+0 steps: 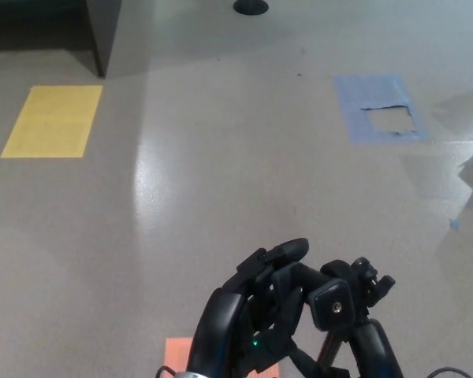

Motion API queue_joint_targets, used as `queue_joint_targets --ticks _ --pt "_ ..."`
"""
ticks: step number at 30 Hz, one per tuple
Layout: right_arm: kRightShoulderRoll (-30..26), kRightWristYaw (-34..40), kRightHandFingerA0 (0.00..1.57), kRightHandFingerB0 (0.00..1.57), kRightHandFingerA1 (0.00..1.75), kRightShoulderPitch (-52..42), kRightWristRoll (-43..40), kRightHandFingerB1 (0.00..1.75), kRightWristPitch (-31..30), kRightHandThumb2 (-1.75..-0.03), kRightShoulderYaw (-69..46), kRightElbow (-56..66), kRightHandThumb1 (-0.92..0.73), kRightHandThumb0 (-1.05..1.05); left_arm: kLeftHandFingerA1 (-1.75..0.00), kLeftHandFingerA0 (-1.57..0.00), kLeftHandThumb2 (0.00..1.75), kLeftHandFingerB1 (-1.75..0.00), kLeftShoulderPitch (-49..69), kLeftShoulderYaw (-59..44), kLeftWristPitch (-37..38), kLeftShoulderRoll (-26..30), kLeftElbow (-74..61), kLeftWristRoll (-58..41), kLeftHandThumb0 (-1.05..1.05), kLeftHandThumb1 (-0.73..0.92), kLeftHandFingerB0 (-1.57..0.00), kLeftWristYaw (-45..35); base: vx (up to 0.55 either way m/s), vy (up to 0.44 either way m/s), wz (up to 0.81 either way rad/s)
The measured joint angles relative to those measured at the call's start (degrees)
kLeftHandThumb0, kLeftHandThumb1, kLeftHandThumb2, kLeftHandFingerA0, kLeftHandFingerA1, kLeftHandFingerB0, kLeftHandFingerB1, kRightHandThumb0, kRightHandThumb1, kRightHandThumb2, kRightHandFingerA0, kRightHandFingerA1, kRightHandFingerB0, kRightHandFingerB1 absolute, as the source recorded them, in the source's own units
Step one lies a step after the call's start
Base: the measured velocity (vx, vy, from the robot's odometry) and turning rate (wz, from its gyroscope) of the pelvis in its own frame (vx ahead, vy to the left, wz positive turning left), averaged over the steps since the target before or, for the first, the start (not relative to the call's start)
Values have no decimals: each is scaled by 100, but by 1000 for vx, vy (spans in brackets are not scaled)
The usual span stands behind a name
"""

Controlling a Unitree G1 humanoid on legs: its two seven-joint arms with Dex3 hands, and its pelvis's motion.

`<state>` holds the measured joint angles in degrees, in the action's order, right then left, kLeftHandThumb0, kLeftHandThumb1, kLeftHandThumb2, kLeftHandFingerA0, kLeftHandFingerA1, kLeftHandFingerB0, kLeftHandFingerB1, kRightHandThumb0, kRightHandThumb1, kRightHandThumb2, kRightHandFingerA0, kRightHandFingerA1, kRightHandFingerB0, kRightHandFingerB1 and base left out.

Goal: A phone stand is kept on the floor and the robot uses both its hands to grab it and uses its left hand to extend the phone stand by pulling it upwards

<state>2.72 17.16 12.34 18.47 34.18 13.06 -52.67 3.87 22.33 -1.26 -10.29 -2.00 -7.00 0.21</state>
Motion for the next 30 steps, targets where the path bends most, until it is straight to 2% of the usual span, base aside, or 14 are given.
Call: queue_joint_targets --ticks 3,9,10,11,12,14,15,16,17,22,23,25,26,30 --pt "-139 277 0 0 67 8 255 66 -116 -115 237 32 -62 -105 -36 -29 67 -35 -35 70 -32 4 0 -3 -68 72 -39 2 0 0 0" --pt "-360 624 0 0 67 40 607 72 -345 -113 527 115 -62 -105 -38 -32 64 -35 -115 294 -191 18 -27 -4 -65 77 -42 61 0 0 0" --pt "-377 644 36 3 120 47 624 112 -369 -67 543 119 -91 -105 -39 -34 64 -37 -121 319 -218 20 -32 -6 -60 77 -46 75 0 0 0" --pt "-396 674 36 3 120 53 649 112 -399 -67 566 122 -91 -105 -39 -34 64 -37 -127 340 -247 22 -37 -7 -60 77 -46 90 0 0 0" --pt "-417 758 83 12 134 70 708 110 -453 -67 616 125 -81 -105 -42 -40 63 -41 -131 362 -272 25 -49 -12 -57 77 -51 113 0 0 0" --pt "-418 858 83 12 134 81 744 110 -531 -67 624 132 -81 -105 -42 -40 63 -41 -133 404 -337 28 -90 -21 -57 77 -51 169 0 0 0" --pt "-414 891 134 21 125 81 753 69 -556 -90 624 133 -11 -41 -130 -82 61 -135 -133 416 -364 30 -110 -27 -35 66 -75 194 0 0 0" --pt "-400 899 134 21 125 80 742 69 -565 -90 600 133 -11 -41 -130 -82 61 -135 -133 431 -406 30 -148 -18 -35 66 -75 271 0 0 0" --pt "-388 898 143 28 128 78 732 90 -567 -95 583 133 -49 -105 -175 -96 60 -175 -133 448 -436 32 -175 -15 -19 66 -76 325 0 0 0" --pt "-296 862 143 28 128 75 616 90 -576 -95 451 130 -49 -105 -175 -96 60 -175 -140 556 -536 42 -226 -13 -19 66 -76 550 0 0 0" --pt "-279 848 132 36 124 75 590 104 -576 -66 430 130 -72 -105 -175 -98 67 -175 -142 564 -548 44 -235 -13 -11 59 -71 592 0 0 0" --pt "-255 829 128 37 126 76 564 109 -576 -65 397 124 -72 -105 -175 -98 67 -175 -146 576 -557 45 -243 -14 -12 59 -72 642 0 0 0" --pt "-225 815 107 55 119 77 532 98 -575 -111 351 104 -56 -103 -175 -101 66 -175 -150 589 -559 47 -244 -14 -15 60 -77 677 0 0 0" --pt "-146 783 107 55 119 100 445 98 -564 -111 229 5 -56 -103 -175 -101 66 -175 -182 642 -577 55 -245 0 -15 60 -77 784 0 0 0"
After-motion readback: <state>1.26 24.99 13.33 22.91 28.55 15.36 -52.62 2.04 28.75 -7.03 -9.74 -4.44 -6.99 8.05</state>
